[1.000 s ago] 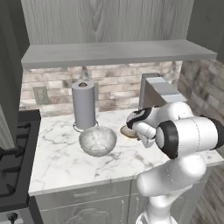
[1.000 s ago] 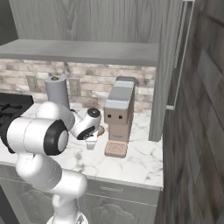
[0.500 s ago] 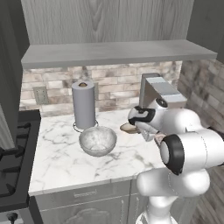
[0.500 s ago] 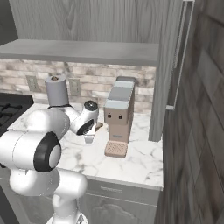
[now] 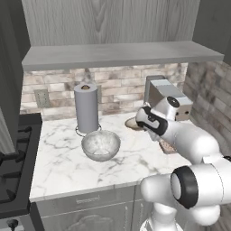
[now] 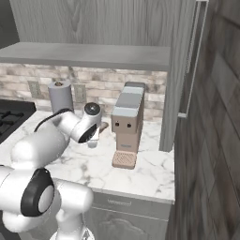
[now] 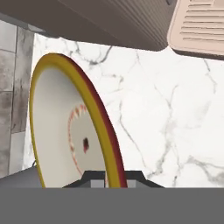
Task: Pick up the bowls on the counter and stack them on top of one another in the open cabinet. Place the smaller bowl on top of the larger bowl.
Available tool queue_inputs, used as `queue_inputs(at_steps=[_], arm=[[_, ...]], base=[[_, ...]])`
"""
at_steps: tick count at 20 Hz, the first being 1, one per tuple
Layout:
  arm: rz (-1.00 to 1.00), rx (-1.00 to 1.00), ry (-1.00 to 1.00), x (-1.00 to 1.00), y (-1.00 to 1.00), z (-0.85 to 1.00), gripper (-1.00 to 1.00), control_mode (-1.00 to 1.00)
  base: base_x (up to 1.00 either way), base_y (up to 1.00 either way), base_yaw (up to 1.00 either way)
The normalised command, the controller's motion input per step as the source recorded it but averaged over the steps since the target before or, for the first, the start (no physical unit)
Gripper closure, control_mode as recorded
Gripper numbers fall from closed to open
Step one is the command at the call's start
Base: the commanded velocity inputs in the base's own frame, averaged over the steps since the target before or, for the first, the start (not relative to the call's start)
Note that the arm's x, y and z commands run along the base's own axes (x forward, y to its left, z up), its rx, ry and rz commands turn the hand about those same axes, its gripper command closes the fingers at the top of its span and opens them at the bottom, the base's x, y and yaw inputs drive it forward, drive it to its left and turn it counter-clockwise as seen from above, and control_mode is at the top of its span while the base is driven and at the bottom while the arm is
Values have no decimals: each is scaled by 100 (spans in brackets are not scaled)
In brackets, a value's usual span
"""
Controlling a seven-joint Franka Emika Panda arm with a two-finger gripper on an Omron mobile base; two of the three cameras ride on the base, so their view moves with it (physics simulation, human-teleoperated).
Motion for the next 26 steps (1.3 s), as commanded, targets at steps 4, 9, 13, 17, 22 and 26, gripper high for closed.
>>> queue_inputs(at_steps=[4, 9, 13, 17, 22, 26], arm=[[0, 0, -9, -39, 18, 29, 100, -100], [0, 0, -5, -35, 28, 20, 100, -100], [0, 0, -4, -29, 27, 31, 100, -100], [0, 0, -1, -18, 36, 23, 100, -100], [2, 0, 0, -6, 50, 3, 100, -100], [4, 0, 0, -1, 51, 0, 100, -100]], base=[[0, 0, 0], [0, 0, 0], [0, 0, 0], [0, 0, 0], [0, 0, 0], [0, 0, 0]])
